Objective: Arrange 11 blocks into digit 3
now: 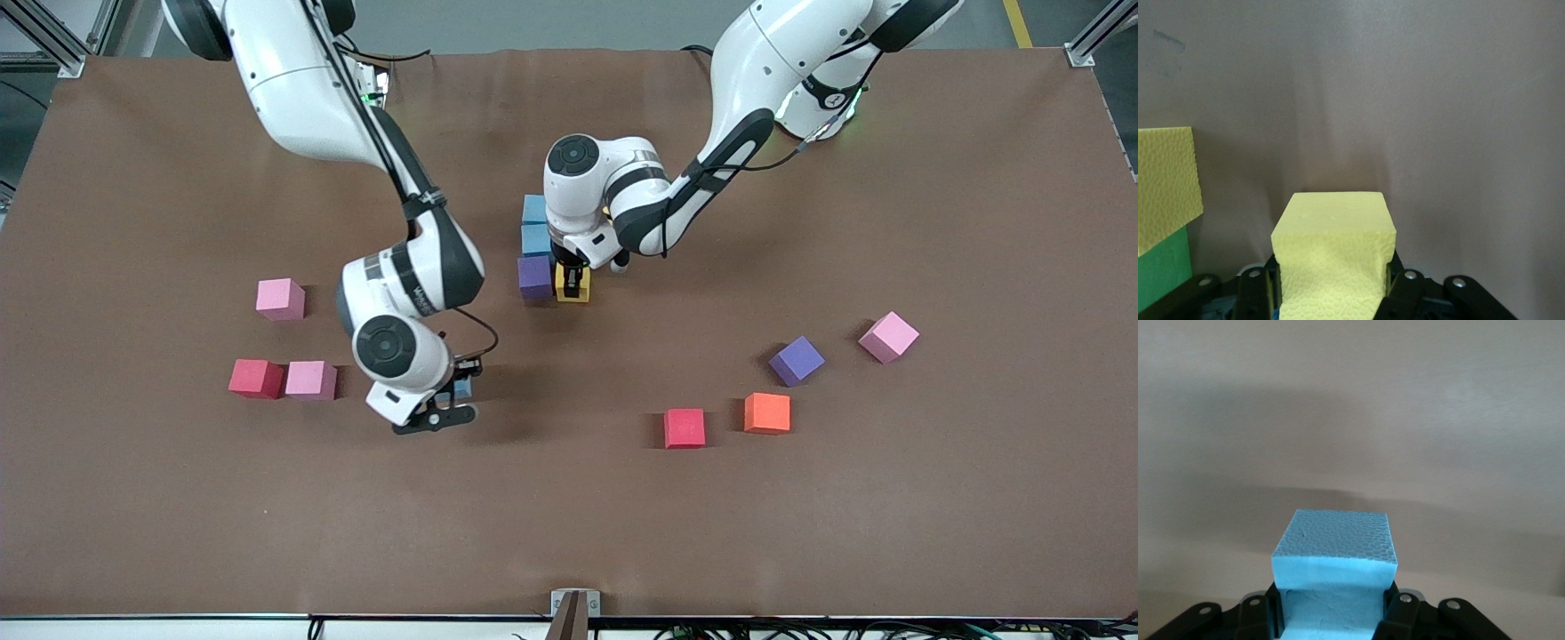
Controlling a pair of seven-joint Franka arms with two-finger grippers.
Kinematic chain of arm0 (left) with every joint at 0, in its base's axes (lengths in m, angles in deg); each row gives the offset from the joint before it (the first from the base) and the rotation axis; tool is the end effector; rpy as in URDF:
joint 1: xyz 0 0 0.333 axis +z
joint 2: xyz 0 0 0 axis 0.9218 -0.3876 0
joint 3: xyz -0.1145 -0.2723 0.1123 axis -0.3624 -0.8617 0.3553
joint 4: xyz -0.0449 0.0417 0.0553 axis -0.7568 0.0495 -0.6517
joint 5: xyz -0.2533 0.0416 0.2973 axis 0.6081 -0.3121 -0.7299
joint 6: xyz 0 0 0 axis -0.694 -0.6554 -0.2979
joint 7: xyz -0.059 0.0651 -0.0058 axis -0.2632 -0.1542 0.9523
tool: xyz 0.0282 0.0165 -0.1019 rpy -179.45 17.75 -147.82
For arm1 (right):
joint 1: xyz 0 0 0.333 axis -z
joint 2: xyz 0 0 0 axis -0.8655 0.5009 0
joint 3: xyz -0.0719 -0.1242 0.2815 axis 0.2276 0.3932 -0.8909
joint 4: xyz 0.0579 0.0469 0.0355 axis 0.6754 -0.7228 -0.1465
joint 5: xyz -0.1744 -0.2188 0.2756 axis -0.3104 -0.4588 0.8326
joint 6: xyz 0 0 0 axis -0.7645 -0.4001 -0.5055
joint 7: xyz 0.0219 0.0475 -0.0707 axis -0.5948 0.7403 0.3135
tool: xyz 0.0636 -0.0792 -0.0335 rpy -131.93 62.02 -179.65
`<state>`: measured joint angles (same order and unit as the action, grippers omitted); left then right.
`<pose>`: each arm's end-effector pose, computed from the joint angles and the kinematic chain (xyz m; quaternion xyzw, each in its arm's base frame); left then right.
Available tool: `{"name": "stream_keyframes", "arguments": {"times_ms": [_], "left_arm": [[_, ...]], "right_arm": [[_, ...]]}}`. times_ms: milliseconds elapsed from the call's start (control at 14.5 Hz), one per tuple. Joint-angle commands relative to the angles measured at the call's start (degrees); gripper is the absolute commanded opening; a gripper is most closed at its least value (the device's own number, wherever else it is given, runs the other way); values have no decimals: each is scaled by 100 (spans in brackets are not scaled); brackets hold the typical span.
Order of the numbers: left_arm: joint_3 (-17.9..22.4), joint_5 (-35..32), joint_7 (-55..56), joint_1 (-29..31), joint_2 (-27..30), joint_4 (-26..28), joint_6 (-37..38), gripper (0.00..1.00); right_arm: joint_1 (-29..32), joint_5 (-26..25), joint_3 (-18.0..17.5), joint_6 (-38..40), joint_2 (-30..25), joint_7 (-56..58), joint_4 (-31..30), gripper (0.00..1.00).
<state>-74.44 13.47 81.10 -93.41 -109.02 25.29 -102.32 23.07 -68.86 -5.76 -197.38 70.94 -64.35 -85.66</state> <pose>0.3863 -0.5296 0.2051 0.7330 0.6789 0.0195 0.0384 0.6369 0.3316 0.2553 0.9934 0.0903 -0.0708 0.0065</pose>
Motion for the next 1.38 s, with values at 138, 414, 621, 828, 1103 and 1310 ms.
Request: {"name": "stream_keyframes", "arguments": {"times_ms": [138,414,621,828,1103,1310], "left_arm": [[0,-334,1491,-138,-33,-38,-44,32],[9,-281,1682,-138,-51,-38,-44,33],[0,-290,1895,-138,-69,-47,-44,34],[0,-299,2009,-138,-77,-47,-44,35],[0,-299,2009,-147,-86,-73,-44,38],[0,-299,2009,-147,-86,-82,-44,51]], "right_arm": [[-154,110,39,-158,11,-62,-185,28],[-66,119,39,-343,73,-63,-255,30],[-83,128,39,-343,73,-54,-255,30],[-75,128,39,-343,73,-54,-246,30],[-75,119,39,-343,73,-54,-246,30],[-75,119,39,-343,64,-54,-246,30]]}}
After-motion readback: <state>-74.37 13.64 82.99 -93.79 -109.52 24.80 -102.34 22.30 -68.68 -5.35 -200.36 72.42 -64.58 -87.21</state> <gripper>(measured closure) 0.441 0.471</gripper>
